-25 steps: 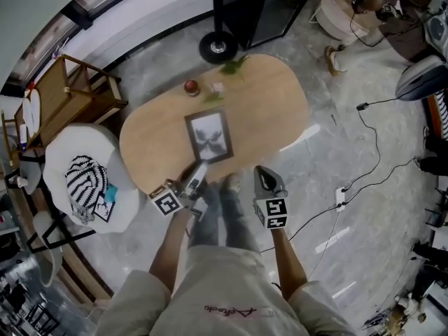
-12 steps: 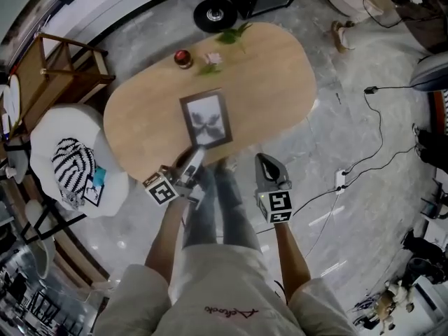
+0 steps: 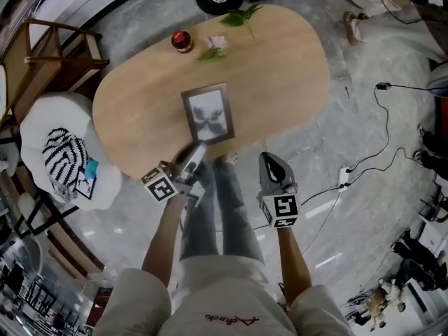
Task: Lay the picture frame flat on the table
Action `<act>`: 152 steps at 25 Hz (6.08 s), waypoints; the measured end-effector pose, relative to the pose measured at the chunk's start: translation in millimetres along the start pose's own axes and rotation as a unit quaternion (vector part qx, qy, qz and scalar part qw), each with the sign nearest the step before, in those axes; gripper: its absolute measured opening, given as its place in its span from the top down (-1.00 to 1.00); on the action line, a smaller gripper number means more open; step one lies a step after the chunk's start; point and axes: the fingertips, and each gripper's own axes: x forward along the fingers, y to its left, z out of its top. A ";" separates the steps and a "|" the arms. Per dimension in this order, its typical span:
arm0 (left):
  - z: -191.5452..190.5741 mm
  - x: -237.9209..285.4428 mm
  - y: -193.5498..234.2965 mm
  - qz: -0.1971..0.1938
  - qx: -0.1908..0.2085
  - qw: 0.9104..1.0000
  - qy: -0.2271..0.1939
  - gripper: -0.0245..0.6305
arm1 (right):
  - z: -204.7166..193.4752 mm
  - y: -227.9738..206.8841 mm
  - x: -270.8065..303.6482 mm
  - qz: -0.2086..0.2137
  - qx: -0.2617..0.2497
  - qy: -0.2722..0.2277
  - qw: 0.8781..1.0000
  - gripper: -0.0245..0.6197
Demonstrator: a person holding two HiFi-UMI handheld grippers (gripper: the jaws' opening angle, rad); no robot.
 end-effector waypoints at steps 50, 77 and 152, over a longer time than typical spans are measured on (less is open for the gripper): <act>-33.7 89.9 150.4 0.042 -0.046 0.996 0.066 0.71 | -51.7 9.3 38.3 0.042 -0.027 0.030 0.998 0.91; -41.3 93.0 184.8 0.096 -0.063 0.989 0.089 0.71 | -36.0 -0.3 61.5 0.049 -0.032 0.012 0.998 0.91; -60.3 55.8 62.8 0.200 0.514 0.797 0.246 0.92 | 3.0 1.2 40.8 0.039 -0.036 -0.007 0.999 0.91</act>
